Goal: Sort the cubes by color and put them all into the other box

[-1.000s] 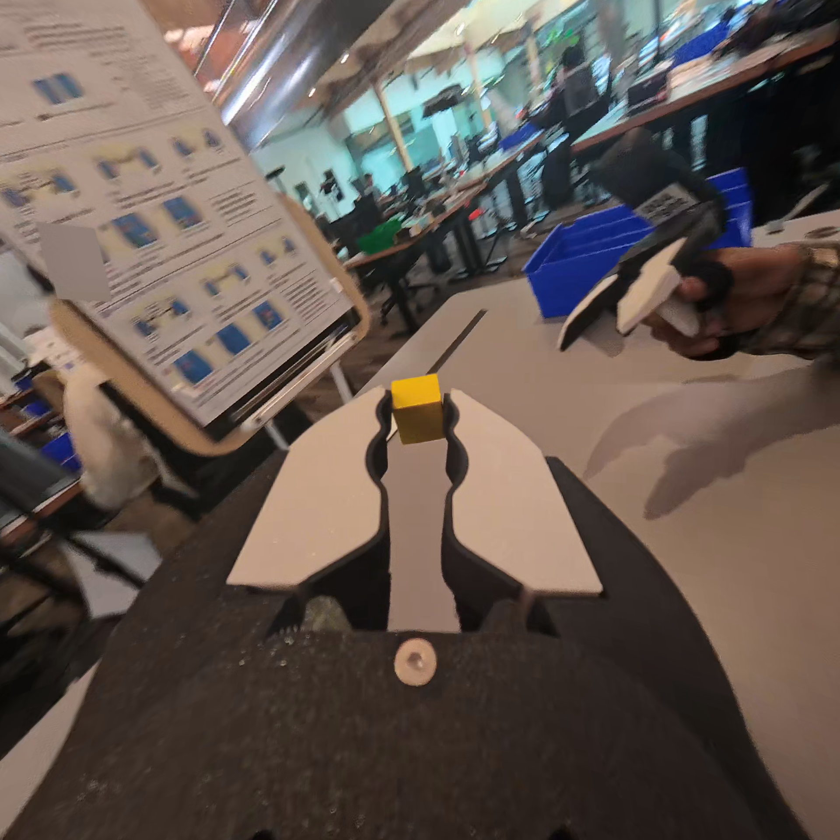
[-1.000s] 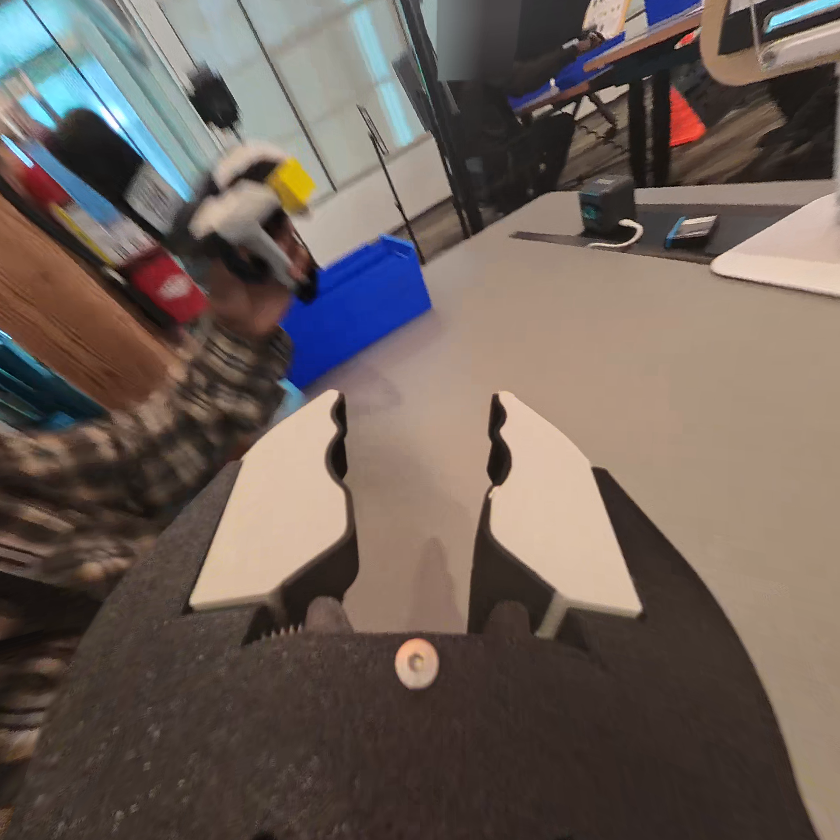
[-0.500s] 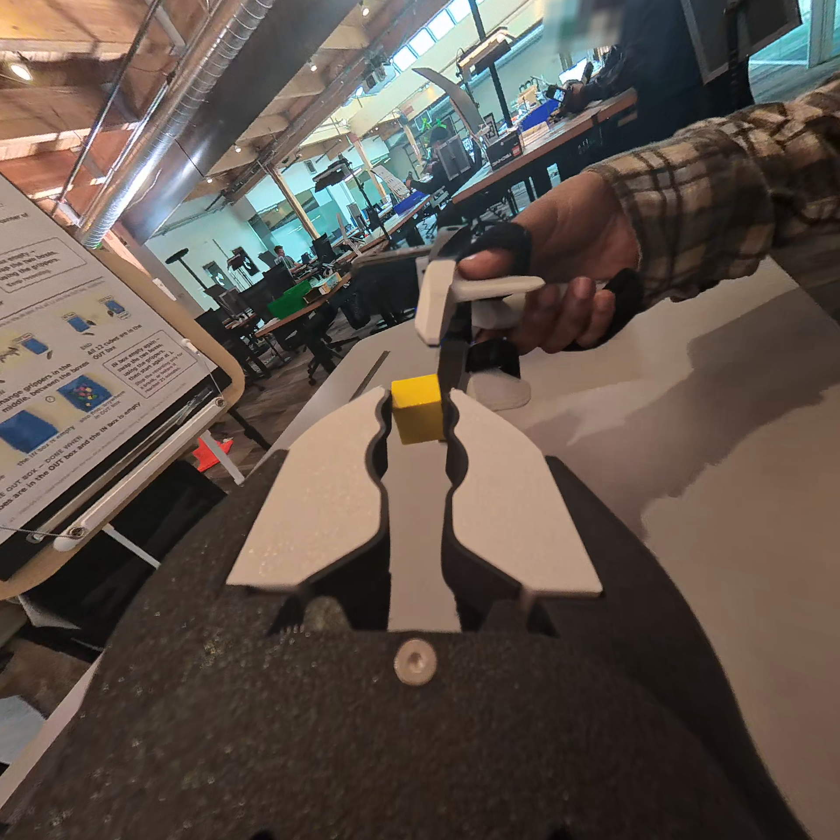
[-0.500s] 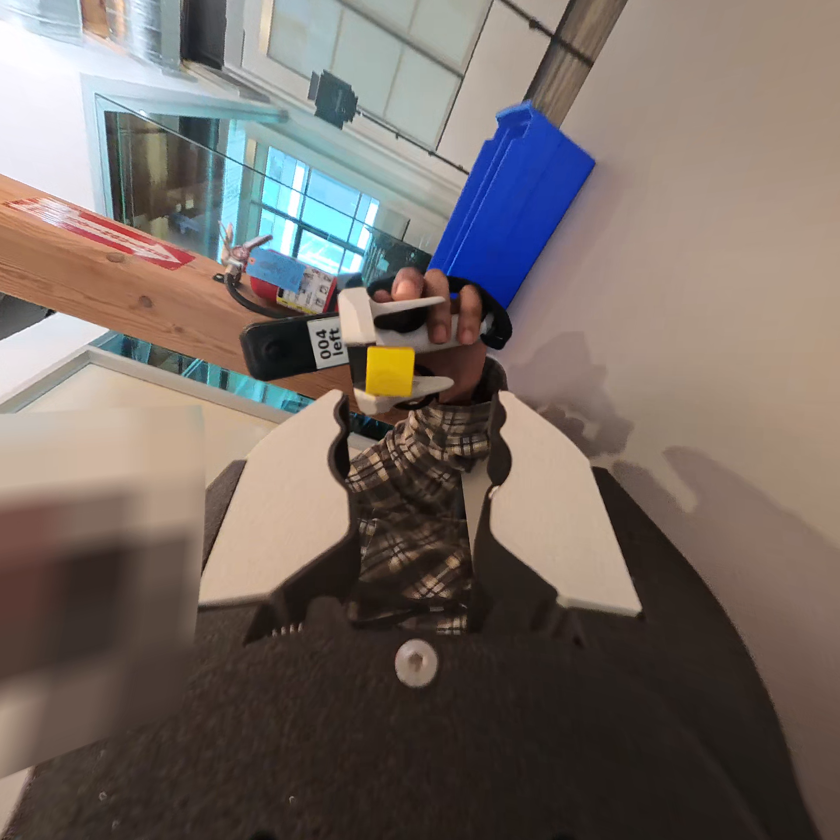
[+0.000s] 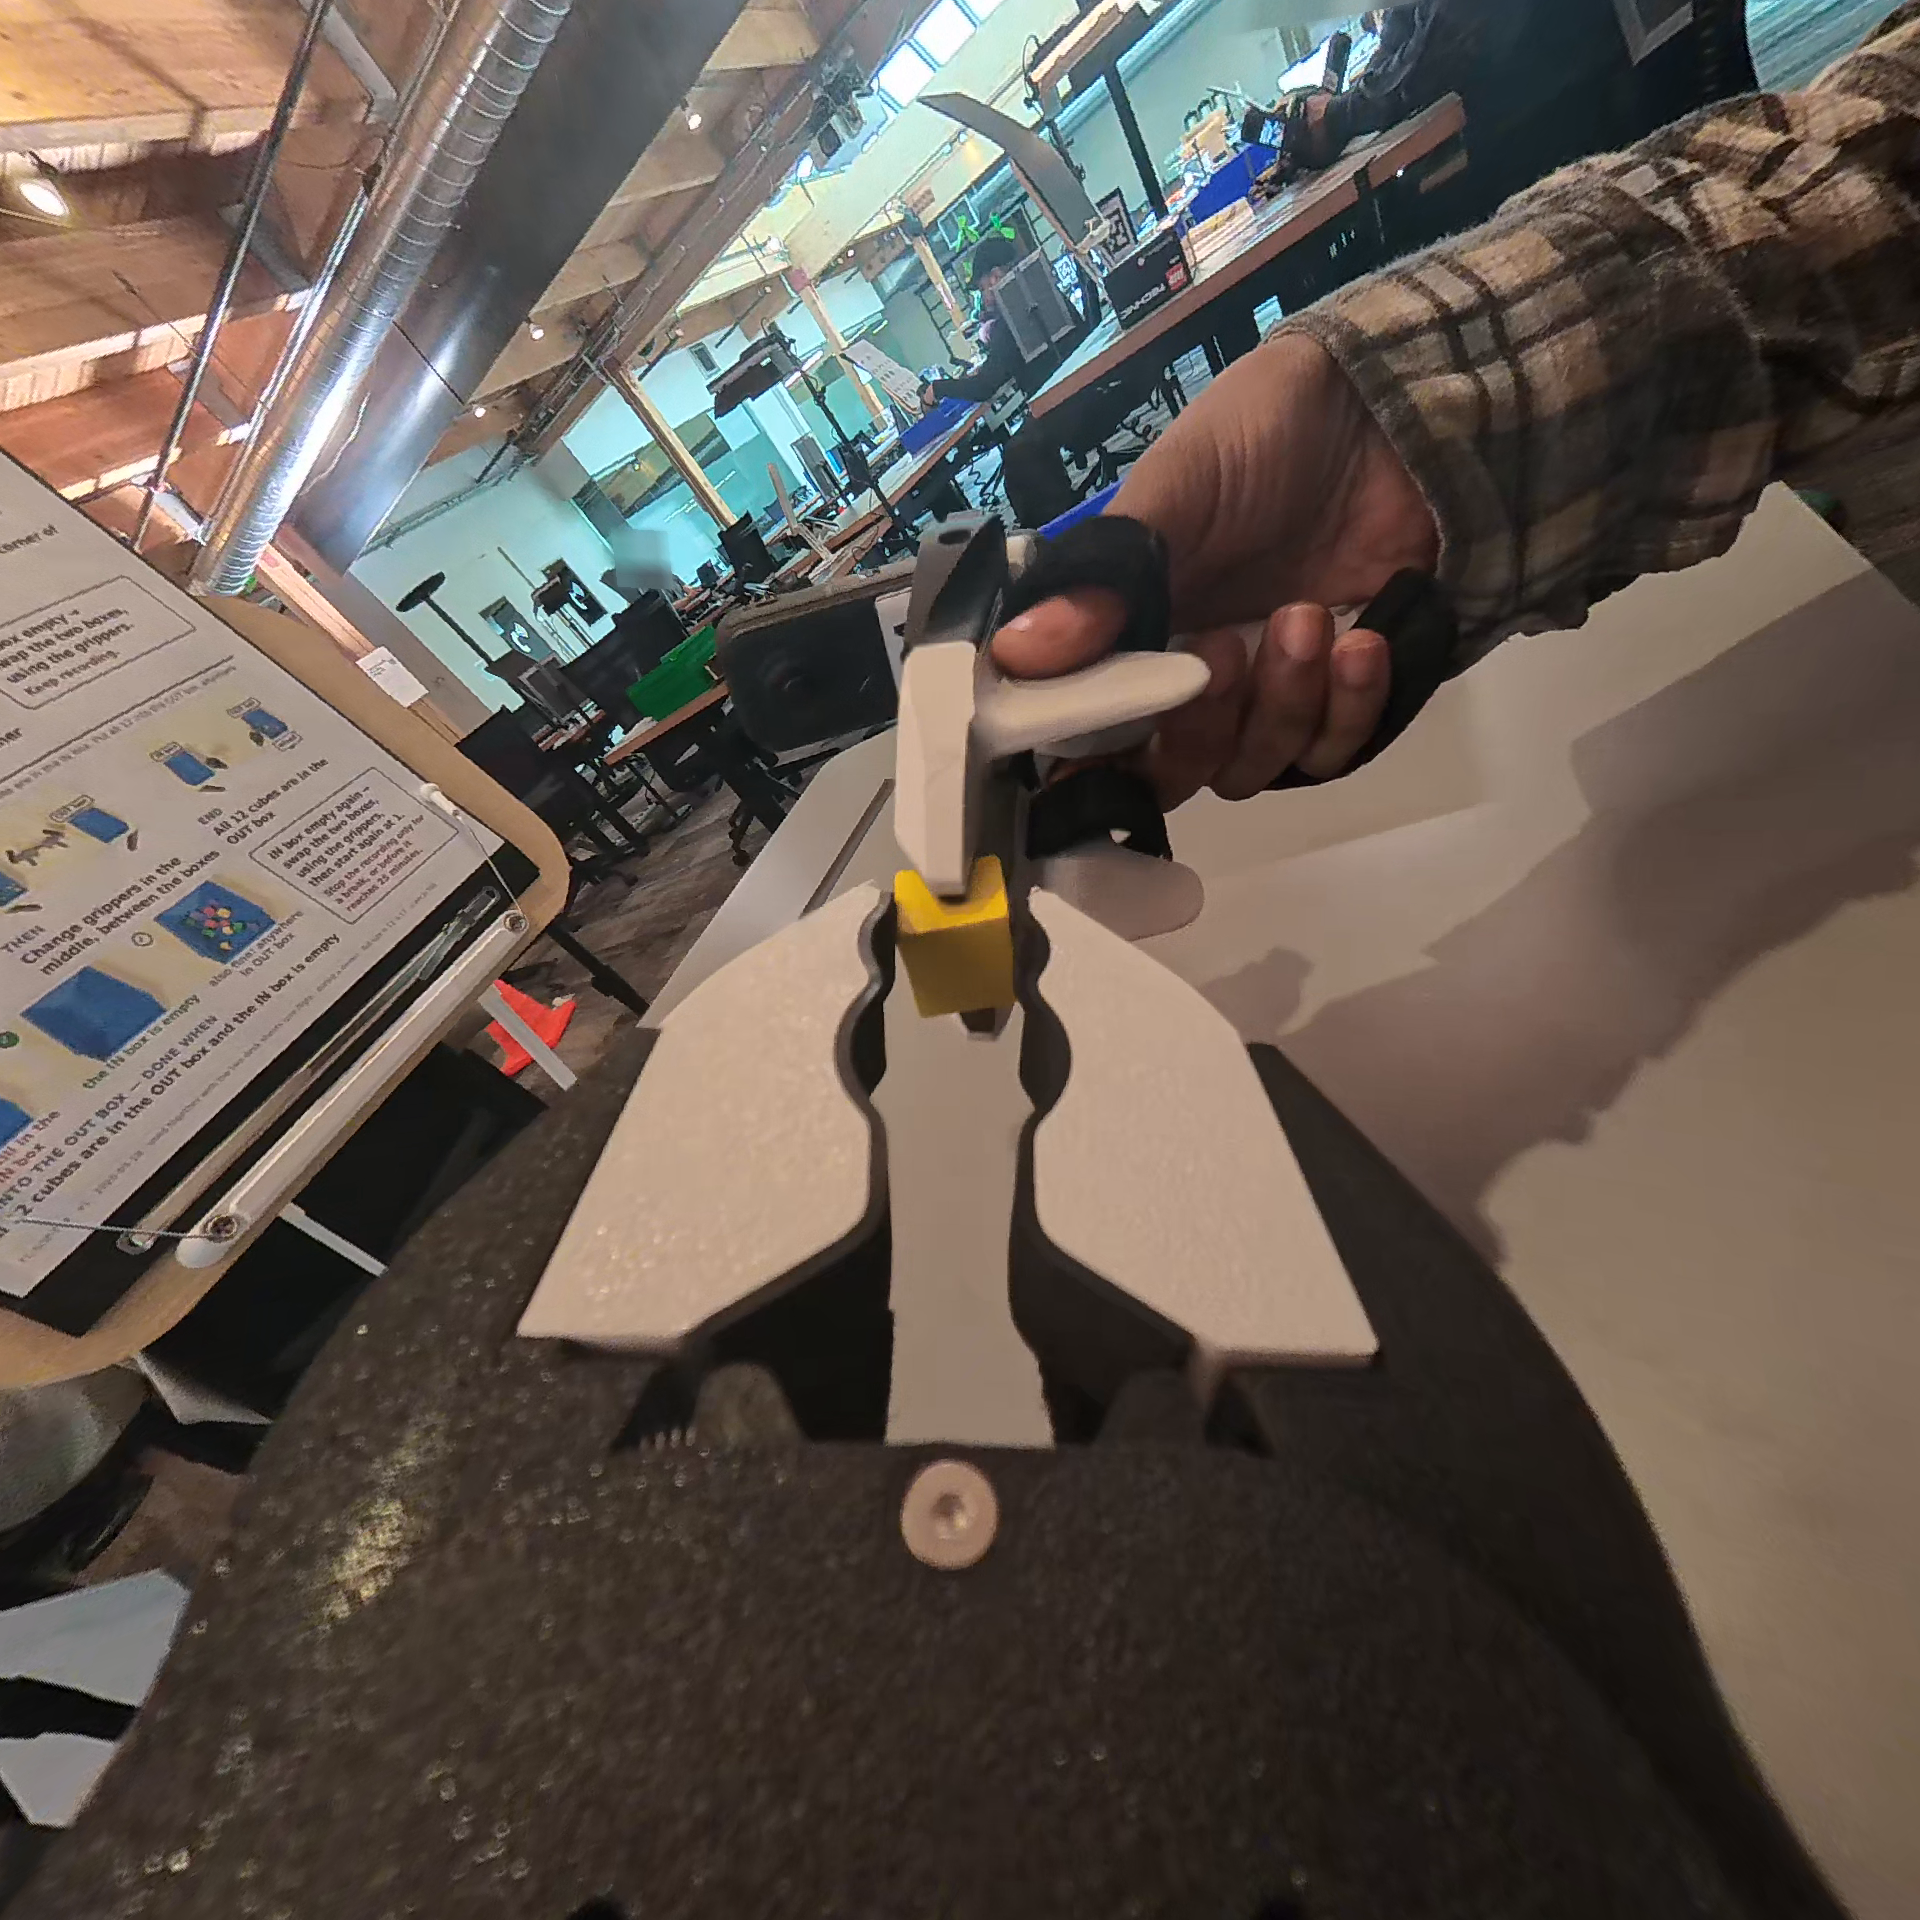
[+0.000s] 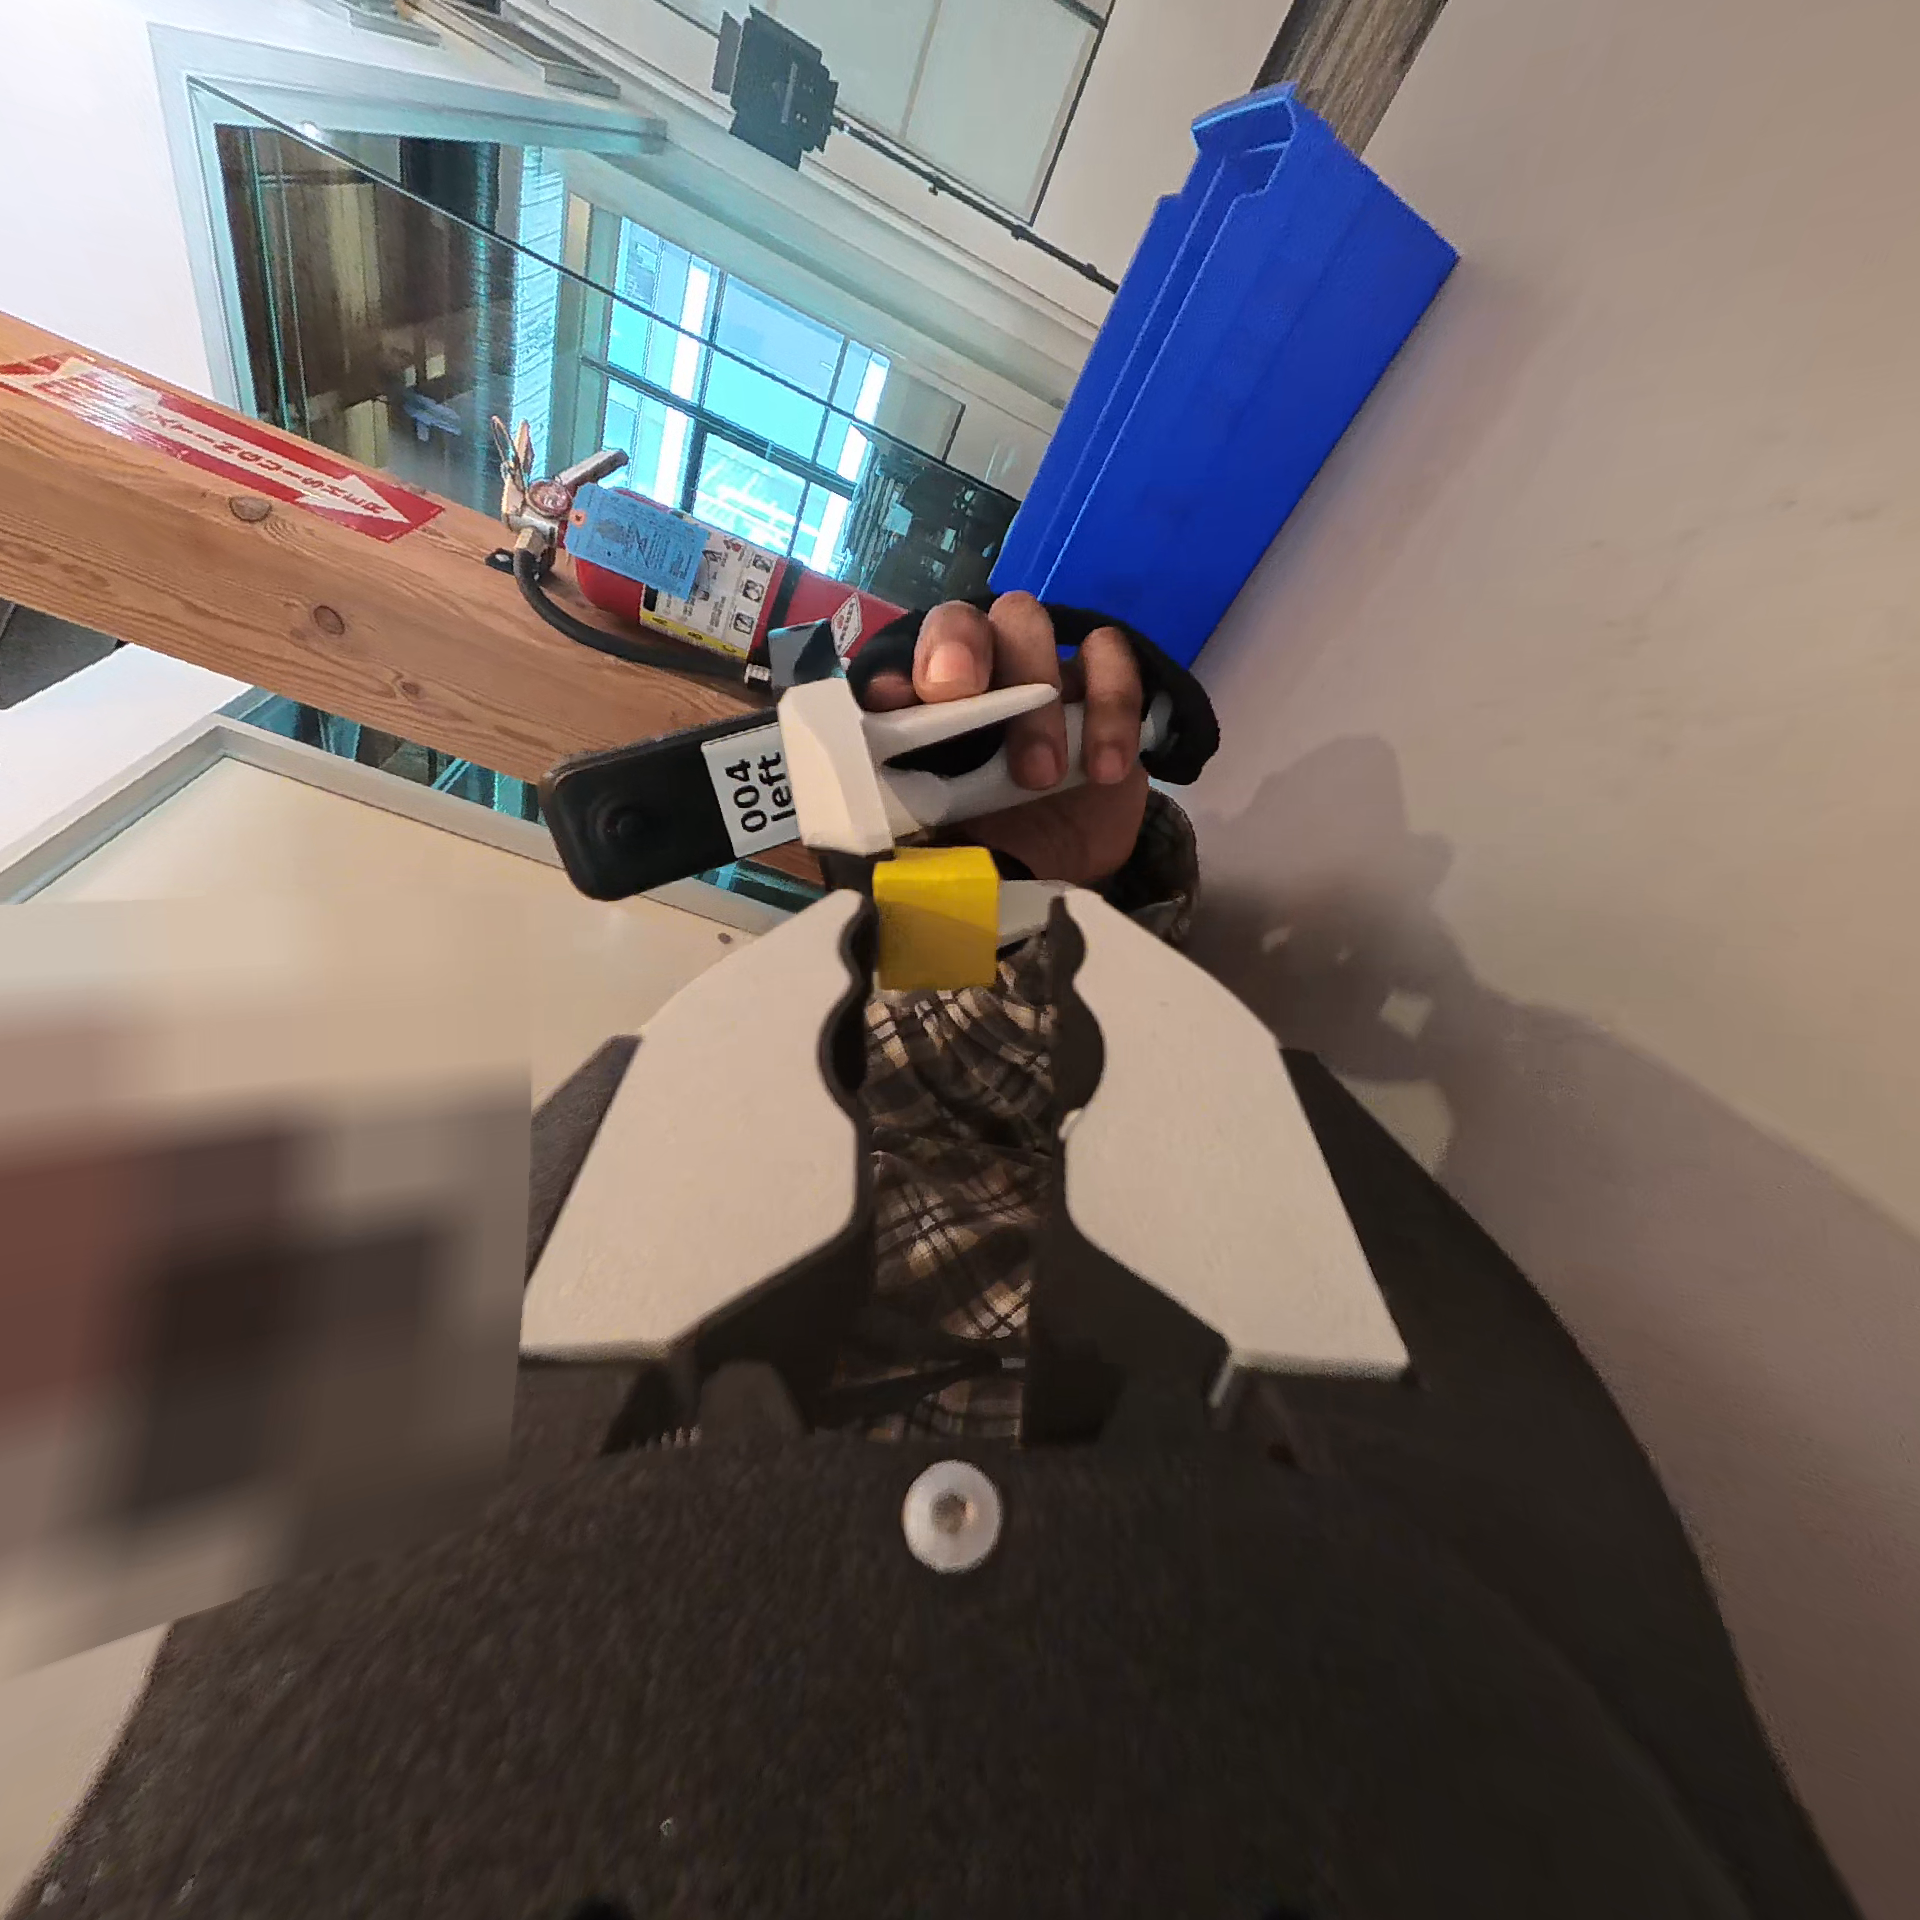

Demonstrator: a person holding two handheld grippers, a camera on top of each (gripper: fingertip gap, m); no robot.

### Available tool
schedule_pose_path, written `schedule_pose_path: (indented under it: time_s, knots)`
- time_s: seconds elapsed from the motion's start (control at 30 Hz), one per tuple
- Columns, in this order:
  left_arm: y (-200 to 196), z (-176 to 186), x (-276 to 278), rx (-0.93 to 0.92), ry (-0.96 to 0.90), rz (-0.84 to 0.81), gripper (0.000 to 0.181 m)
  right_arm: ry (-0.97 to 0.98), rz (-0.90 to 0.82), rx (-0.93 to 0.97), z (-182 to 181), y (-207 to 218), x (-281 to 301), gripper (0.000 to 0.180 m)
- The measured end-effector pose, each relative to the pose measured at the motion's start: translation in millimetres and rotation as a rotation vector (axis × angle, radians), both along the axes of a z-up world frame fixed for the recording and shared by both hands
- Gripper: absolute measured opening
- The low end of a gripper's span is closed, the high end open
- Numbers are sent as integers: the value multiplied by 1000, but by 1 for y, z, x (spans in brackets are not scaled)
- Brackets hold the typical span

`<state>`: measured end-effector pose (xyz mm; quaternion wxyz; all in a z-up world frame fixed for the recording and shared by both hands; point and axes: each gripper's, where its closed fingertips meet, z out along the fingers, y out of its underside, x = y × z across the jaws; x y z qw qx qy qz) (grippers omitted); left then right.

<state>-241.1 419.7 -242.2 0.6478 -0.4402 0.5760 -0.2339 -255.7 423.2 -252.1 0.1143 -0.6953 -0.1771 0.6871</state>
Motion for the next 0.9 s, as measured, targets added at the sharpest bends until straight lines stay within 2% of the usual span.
schedule_pose_path:
  time_s: [0.07, 0.27, 0.43, 0.53, 0.7, 0.8, 0.9]
  knots:
    - [-1, -1, 1, -4, 4, -4, 21, 12, 13, 0, 2, -2, 0, 22]
    - [-1, -10, 7, -120, -3, -41, 22, -96, -13, 89, -3, -1, 11, 22]
    - [2, -13, 11, -251, -37, -55, 57, -246, -138, 202, 9, 13, 68, 22]
    - [5, -18, 13, -309, -39, -53, 68, -473, -284, 304, 20, 34, 142, 22]
    - [7, -27, 16, -328, -9, -39, 69, -1032, -584, 407, 40, 75, 329, 22]
    - [8, -33, 19, -318, 16, -25, 66, -1269, -688, 330, 35, 83, 429, 22]
    - [10, -42, 23, -317, 46, -12, 62, -1364, -709, 187, 8, 83, 494, 22]
